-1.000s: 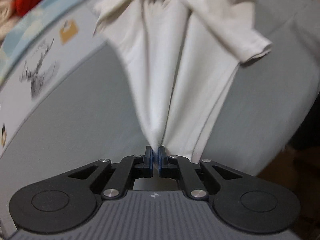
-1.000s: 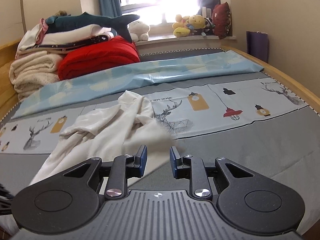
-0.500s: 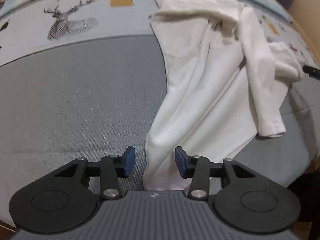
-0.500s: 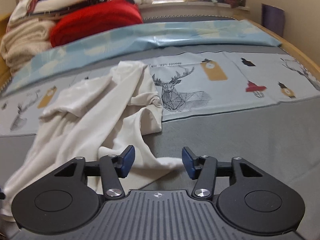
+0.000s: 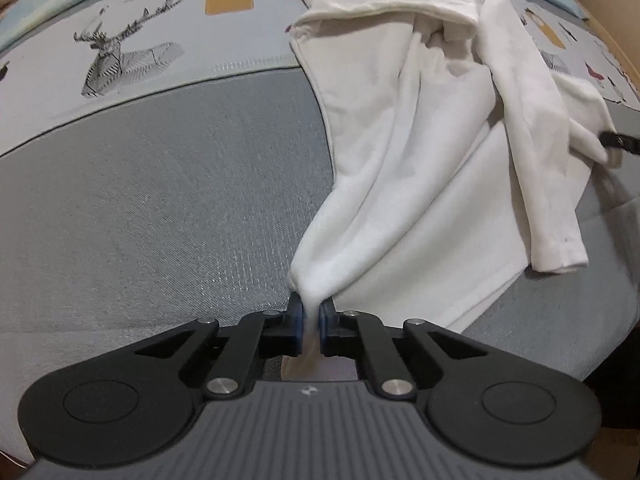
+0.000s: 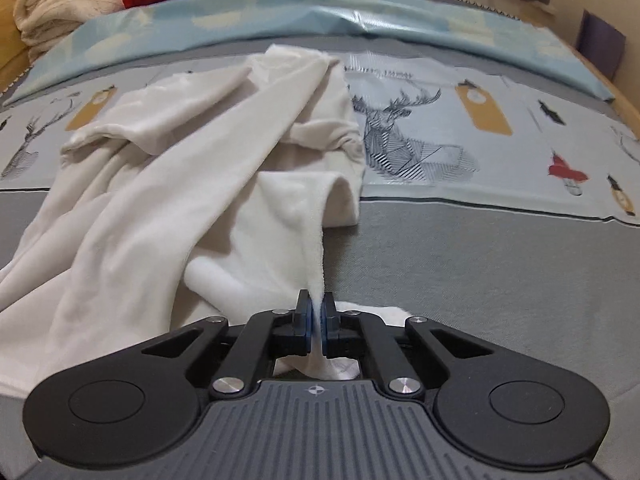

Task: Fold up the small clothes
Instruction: 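Lift and shake the shirt with both grippers to spread it flat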

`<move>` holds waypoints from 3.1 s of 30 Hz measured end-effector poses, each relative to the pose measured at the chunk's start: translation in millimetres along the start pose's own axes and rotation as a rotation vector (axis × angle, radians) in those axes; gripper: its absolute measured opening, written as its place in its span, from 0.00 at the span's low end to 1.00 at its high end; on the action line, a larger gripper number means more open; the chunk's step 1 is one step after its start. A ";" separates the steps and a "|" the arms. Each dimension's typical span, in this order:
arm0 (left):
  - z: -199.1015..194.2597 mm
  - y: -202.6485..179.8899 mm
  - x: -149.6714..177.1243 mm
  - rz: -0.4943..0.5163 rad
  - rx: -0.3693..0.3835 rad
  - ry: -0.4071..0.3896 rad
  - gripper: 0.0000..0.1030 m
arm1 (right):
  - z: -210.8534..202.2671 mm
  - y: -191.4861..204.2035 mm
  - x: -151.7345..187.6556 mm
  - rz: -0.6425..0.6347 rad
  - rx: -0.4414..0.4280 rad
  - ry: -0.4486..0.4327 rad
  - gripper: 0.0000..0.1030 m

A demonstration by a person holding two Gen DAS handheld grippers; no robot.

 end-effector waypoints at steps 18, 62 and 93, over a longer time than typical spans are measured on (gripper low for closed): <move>-50.3 -36.7 37.7 0.062 0.069 -0.005 0.07 | -73.7 -67.4 111.4 -0.026 -0.024 0.302 0.02; -122.0 -18.4 33.0 -0.035 0.424 -0.261 0.05 | -121.5 -103.3 59.1 0.346 -0.504 0.044 0.03; -37.9 -32.7 71.7 0.178 0.224 0.099 0.06 | -80.4 -43.8 124.0 -0.184 -0.280 0.289 0.10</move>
Point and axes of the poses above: each gripper's, at about its wrist camera, not at the fingertips, and z roughly the way its jaws point, y to its left, x to its underside, the point moved 8 cm from there along z, roughly the way its jaws point, and after that the axes turned 8 degrees about x, right-handed, at the moved point
